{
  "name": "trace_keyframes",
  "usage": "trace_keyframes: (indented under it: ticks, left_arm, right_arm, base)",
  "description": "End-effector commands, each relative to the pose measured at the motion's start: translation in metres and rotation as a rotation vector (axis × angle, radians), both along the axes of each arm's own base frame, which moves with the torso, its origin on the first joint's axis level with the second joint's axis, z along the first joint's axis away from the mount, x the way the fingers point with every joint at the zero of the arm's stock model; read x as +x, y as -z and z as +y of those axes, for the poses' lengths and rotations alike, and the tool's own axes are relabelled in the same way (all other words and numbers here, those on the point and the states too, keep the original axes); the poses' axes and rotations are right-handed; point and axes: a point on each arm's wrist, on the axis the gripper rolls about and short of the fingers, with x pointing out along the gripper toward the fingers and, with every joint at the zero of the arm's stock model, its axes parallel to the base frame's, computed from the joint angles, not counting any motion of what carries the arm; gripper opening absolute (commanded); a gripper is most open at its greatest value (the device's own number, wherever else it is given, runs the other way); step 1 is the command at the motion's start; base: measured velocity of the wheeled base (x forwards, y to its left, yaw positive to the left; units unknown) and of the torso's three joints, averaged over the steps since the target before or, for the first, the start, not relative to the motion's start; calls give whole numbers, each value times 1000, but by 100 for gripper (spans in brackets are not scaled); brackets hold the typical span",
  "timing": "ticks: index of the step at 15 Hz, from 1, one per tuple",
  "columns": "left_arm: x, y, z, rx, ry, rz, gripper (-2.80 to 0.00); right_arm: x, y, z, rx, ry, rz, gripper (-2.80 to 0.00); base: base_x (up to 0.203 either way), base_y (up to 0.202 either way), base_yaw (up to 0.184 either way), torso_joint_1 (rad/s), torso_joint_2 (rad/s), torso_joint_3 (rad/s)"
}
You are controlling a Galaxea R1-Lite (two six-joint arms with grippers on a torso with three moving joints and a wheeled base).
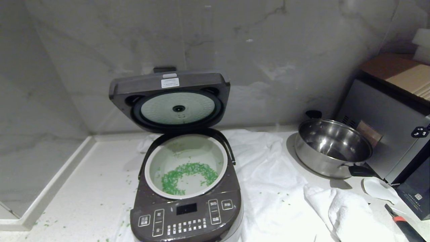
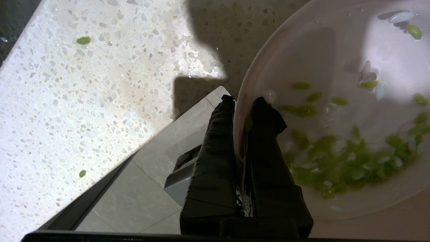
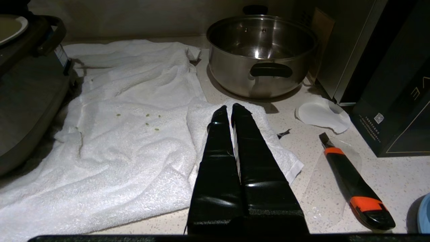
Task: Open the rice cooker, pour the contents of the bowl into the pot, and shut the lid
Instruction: Pick up the bowl on the table
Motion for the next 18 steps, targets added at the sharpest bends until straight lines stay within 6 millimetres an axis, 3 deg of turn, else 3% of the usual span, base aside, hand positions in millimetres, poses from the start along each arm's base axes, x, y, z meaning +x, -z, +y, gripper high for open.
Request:
trace_keyframes:
  ticks: [1, 5, 9, 18]
  left_arm:
    - [2, -1, -3, 3, 12, 0, -280]
    - [2, -4, -7, 9, 17, -1, -280]
    - [7, -7, -28, -12, 68, 4, -280]
    - [48, -9, -75, -59, 167, -19, -280]
  right_arm:
    - [0, 0, 0, -1, -1, 0, -280]
    - [0, 0, 0, -1, -1, 0, -280]
    - [0, 0, 0, -2, -1, 1, -280]
    - [0, 0, 0, -1, -1, 1, -280]
  base:
    - [0, 0, 0, 0, 0, 0]
    - [0, 0, 0, 0, 0, 0]
    - [0, 0, 0, 0, 0, 0]
    - [0, 0, 0, 0, 0, 0]
